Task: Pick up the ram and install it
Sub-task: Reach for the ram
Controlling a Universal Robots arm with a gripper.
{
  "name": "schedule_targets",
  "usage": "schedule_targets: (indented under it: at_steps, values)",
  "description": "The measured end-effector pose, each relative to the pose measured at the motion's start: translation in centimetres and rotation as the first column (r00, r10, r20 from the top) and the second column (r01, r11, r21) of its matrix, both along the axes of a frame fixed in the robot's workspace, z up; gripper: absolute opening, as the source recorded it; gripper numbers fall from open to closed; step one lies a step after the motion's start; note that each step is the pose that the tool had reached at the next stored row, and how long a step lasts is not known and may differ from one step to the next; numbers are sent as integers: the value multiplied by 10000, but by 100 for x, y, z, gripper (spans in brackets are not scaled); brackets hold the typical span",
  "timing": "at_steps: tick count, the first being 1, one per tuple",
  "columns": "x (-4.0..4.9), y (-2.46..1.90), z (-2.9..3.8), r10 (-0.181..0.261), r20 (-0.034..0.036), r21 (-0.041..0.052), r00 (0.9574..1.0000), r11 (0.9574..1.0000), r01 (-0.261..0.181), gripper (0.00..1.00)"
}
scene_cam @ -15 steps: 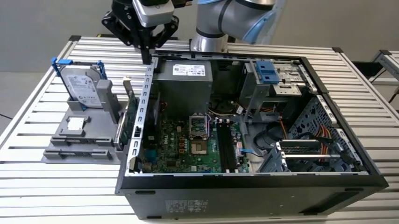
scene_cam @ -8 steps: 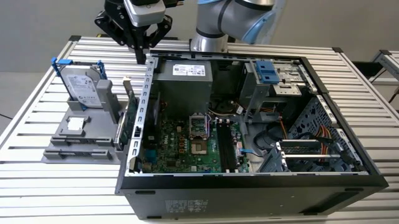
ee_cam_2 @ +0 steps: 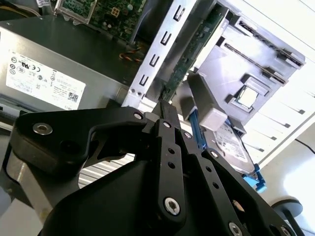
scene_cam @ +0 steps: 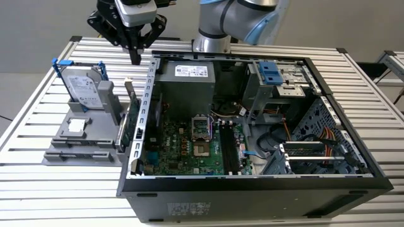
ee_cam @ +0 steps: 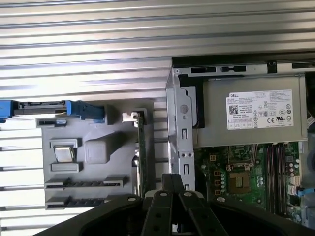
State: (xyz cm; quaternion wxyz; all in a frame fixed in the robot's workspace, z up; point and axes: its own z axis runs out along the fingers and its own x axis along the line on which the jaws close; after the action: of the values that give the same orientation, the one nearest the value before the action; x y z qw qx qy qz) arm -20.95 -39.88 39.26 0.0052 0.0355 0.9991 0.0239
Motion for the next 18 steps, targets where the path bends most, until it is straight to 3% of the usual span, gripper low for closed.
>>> schedule_targets:
  at_steps: [8,18]
  values:
    - [-123,0,0,0,-93,0,10000,10000,0,0]
    - [-301,0,0,0,-94,0,10000,10000,0,0]
